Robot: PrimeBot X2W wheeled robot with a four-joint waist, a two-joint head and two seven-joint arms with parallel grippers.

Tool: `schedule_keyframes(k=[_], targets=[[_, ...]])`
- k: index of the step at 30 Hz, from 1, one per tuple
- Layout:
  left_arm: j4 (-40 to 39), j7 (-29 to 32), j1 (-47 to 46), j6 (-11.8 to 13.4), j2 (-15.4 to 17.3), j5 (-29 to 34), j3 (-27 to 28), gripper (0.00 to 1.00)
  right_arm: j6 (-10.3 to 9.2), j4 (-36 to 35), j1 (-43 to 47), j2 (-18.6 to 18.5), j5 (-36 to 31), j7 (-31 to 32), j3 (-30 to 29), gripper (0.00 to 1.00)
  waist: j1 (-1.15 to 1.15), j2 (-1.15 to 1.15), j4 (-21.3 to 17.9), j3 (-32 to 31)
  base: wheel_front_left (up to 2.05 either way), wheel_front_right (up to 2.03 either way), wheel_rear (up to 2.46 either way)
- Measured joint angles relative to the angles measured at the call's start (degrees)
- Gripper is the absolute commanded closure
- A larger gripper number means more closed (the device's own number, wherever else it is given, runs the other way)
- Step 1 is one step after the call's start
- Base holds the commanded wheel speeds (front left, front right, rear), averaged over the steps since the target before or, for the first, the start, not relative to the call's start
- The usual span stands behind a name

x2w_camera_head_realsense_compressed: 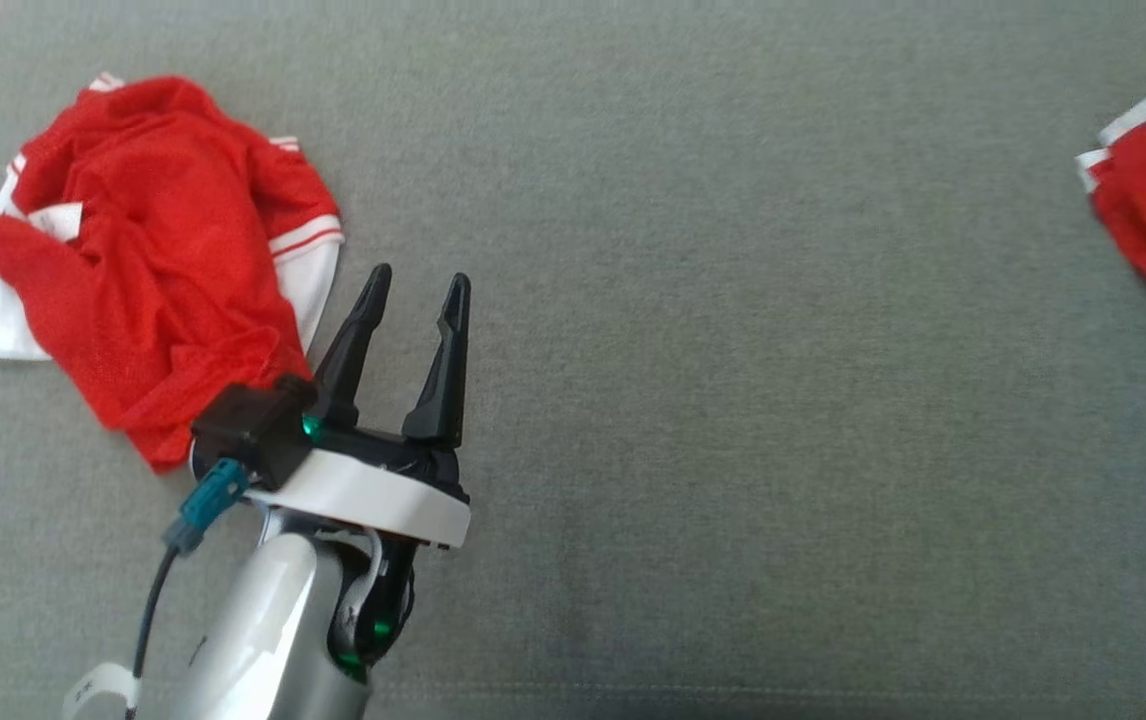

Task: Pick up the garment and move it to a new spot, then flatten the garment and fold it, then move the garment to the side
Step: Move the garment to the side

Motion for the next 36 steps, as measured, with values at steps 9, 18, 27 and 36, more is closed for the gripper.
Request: schedule_keyframes(k=[9,18,27,36], targets=[[0.23,0.00,2.44,0.31,0.01,0.48,1.14,0.00,0.00,-12.35,9.79,13.15,-3.41,-4.67,-15.99,0.00,0.00,0.00,-2.33,-5.06,0.00,0.00,0.00],[-0.82,0.00,6.30,0.49,0.04,0.87,3.53,0.00,0.00,-24.86,24.29,30.64,2.08,-10.78,-26.15,0.00,0.00,0.00,-3.93,-11.11,0.00,0.00,0.00],[-3.04,0.00,11.24,0.93,0.18,1.46,6.03,0.00,0.00,-29.22,39.01,42.34,8.79,-19.03,-30.20,0.00,0.00,0.00,-5.03,-15.99,0.00,0.00,0.00],[-4.56,0.00,14.32,0.92,0.19,2.07,6.60,0.00,0.00,-29.31,46.88,43.17,15.58,-22.12,-27.74,0.00,0.00,0.00,-5.84,-17.76,0.00,0.00,0.00]])
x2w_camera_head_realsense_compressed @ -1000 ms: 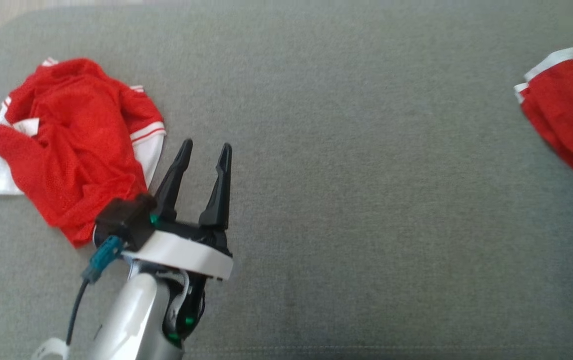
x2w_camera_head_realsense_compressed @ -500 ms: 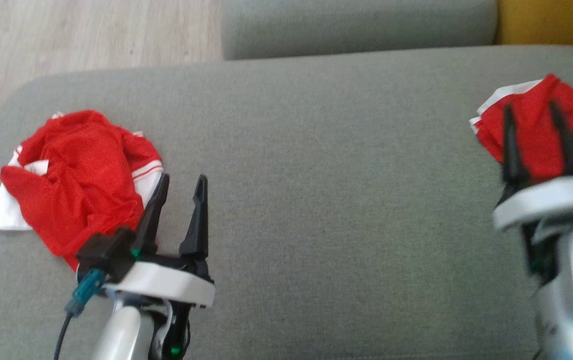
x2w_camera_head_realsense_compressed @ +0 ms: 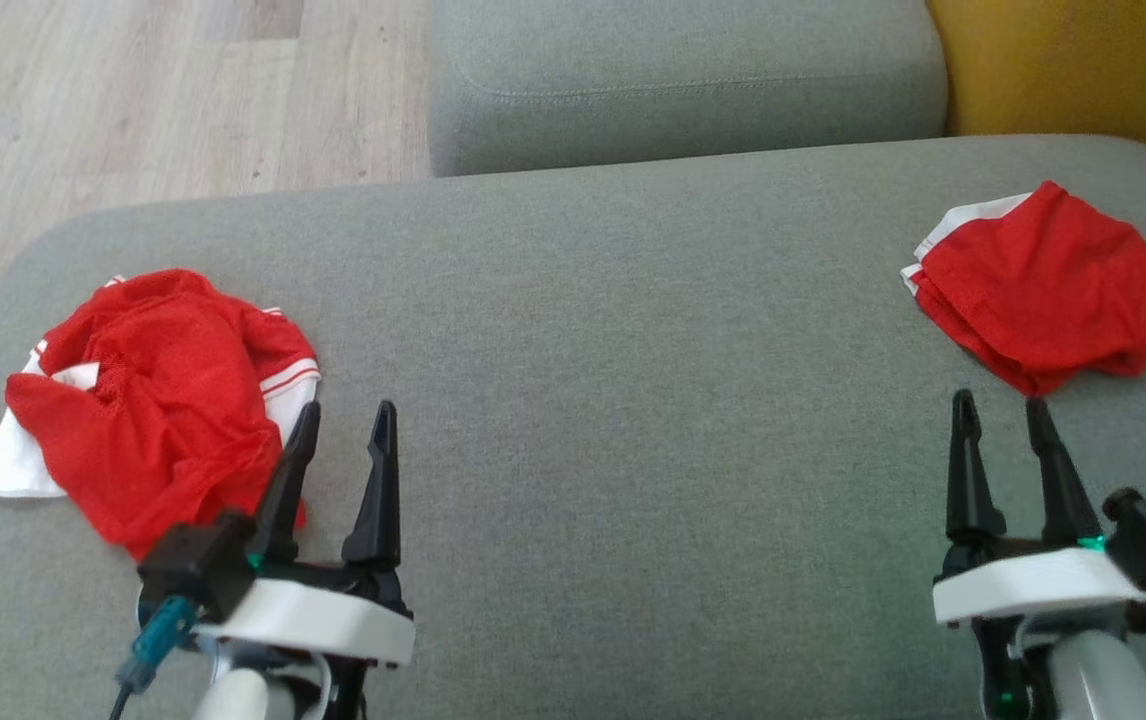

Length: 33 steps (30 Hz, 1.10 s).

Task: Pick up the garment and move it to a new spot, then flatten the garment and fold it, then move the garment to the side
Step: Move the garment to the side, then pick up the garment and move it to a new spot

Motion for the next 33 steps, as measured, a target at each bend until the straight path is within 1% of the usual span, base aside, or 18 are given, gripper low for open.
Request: schedule_keyframes(k=[12,16,33], targets=[[-0.86,0.00,1.24,0.09,0.01,0.25,0.10,0.00,0.00,-2.72,1.37,0.01,-0.14,-0.15,0.01,0.00,0.00,0.00,-0.50,-0.29,0.00,0.00,0.00],[-0.86,0.00,1.23,0.53,0.01,0.24,0.01,0.00,0.00,-2.92,1.38,0.01,-0.22,-0.15,-0.14,0.00,0.00,0.00,-0.48,-0.15,0.00,0.00,0.00],[-0.86,0.00,1.22,0.58,0.01,0.24,-0.59,0.00,0.00,-3.04,1.42,0.01,-0.60,-0.16,0.42,0.00,0.00,0.00,-0.53,0.14,0.00,0.00,0.00]])
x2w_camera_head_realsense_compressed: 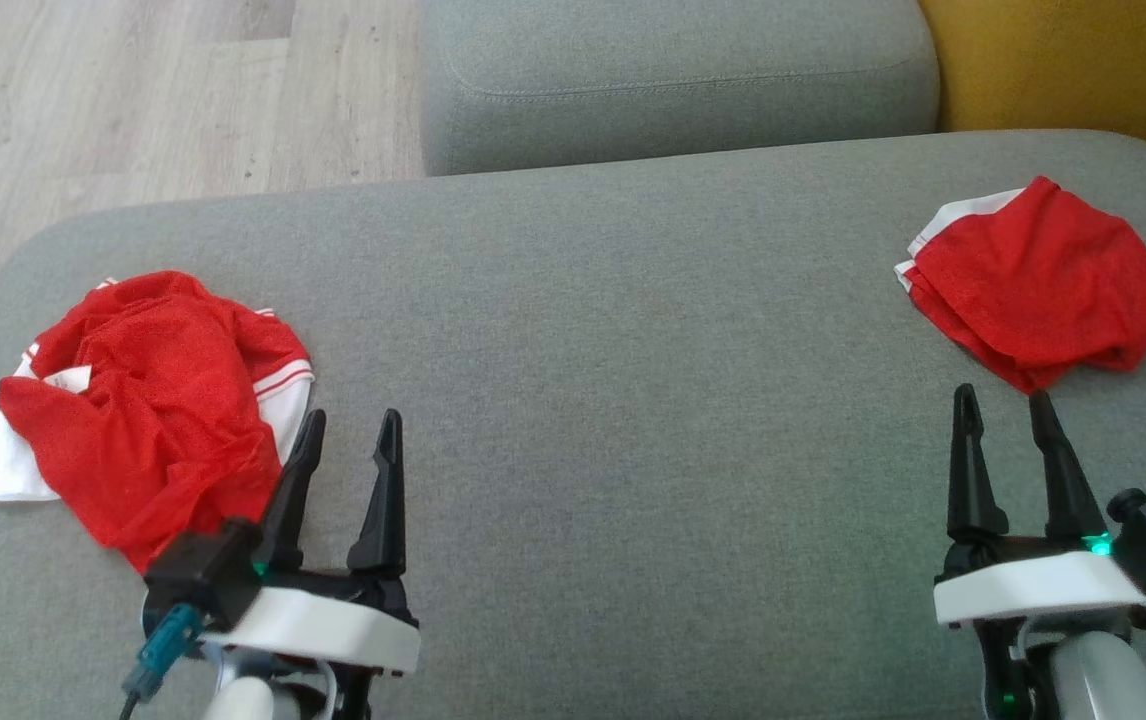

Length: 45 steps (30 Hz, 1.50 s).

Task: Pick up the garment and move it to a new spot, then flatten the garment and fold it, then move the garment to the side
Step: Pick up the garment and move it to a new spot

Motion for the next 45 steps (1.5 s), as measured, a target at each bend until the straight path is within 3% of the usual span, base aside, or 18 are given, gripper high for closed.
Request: schedule_keyframes(k=[17,39,45], targets=[[0.38,0.00,-0.19,0.09,0.00,0.00,-0.15,0.00,0.00,0.77,0.79,0.00,-0.01,0.00,2.56,0.00,0.00,0.00,2.73,-0.09,0.00,0.00,0.00],[1.30,0.00,0.52,0.43,0.05,2.70,4.86,0.00,0.00,2.18,2.31,0.00,3.11,0.00,9.56,0.00,0.00,0.00,18.65,-2.21,0.00,0.00,0.00],[1.80,0.00,0.85,0.35,0.07,3.23,5.49,0.00,0.00,2.37,2.37,0.00,3.61,0.00,10.22,0.00,0.00,0.00,21.47,-2.20,0.00,0.00,0.00]])
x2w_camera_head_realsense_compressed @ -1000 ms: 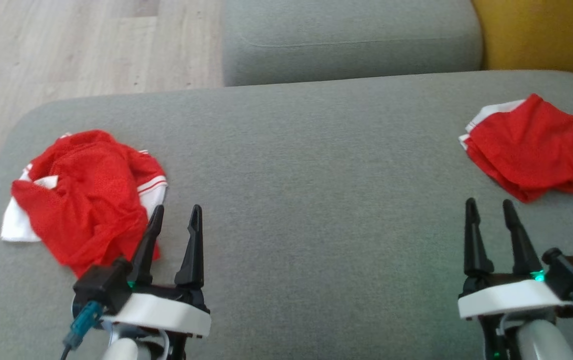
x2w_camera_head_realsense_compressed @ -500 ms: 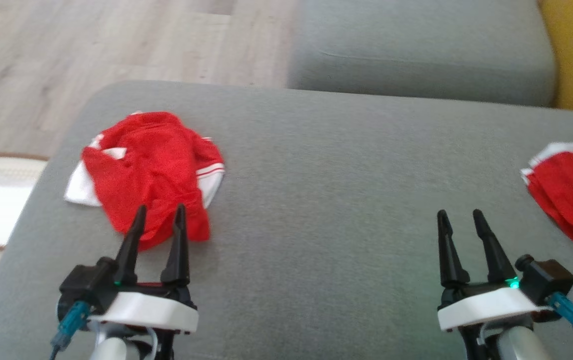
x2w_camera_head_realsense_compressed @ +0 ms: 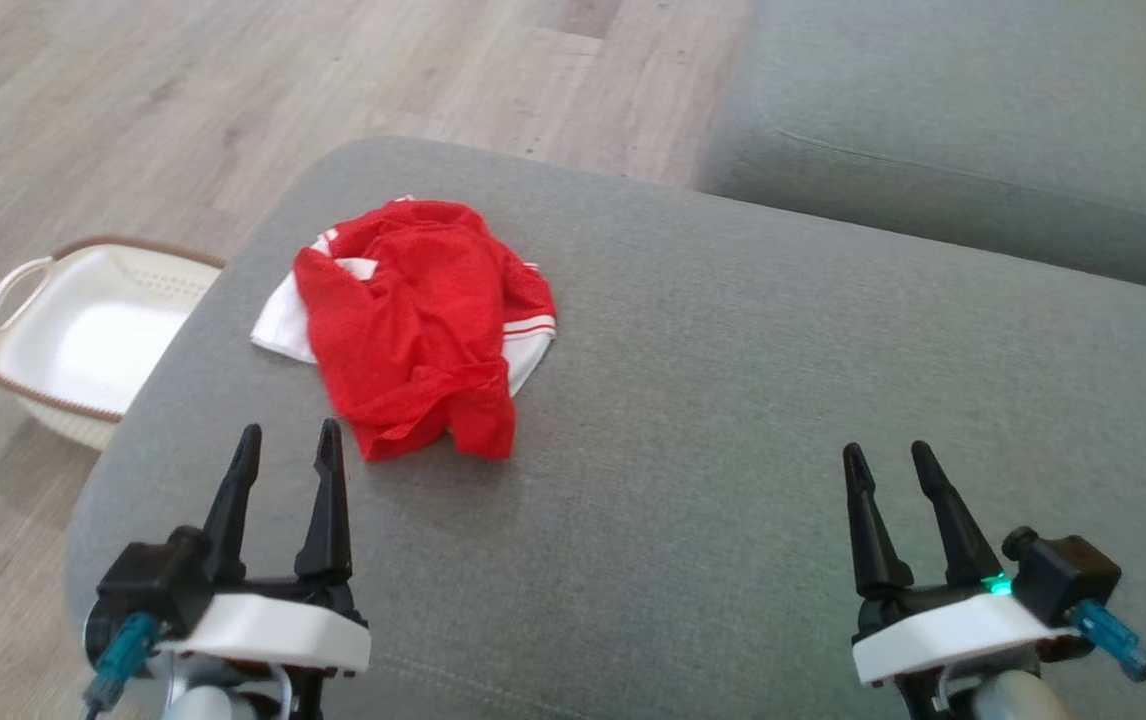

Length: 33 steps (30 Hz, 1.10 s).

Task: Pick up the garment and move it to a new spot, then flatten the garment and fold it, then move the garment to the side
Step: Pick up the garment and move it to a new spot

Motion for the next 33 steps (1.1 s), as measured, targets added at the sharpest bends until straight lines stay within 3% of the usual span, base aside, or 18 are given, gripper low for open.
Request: schedule_keyframes(k=[6,14,20,24,33], targets=[[0.30,0.00,-0.01,-0.68,0.00,0.44,1.37,0.00,0.00,0.01,-0.01,0.00,0.00,0.00,0.22,0.00,0.00,0.00,1.20,0.97,0.00,0.00,0.00],[6.26,0.00,-4.48,-3.32,0.30,2.92,4.02,0.00,0.00,-0.02,-0.42,0.00,-1.43,0.00,-0.41,0.00,0.00,0.00,-0.35,4.85,0.00,0.00,0.00],[18.75,0.32,-18.91,-5.72,4.82,3.55,4.28,0.00,0.00,-0.44,-3.19,-0.02,-4.97,0.00,-2.48,0.00,0.00,0.00,-2.31,9.98,0.00,0.00,0.00],[27.64,4.08,-29.61,-6.73,8.09,2.66,3.85,0.00,0.00,-1.58,-5.82,-0.03,-6.83,0.02,-4.03,0.00,0.00,0.00,-3.92,13.87,0.00,0.00,0.00],[46.25,11.92,-46.57,-7.05,12.89,-1.25,1.40,0.00,0.00,-4.20,-9.06,-0.08,-8.73,0.78,-5.67,0.00,0.00,0.00,-8.05,22.08,0.00,0.00,0.00]])
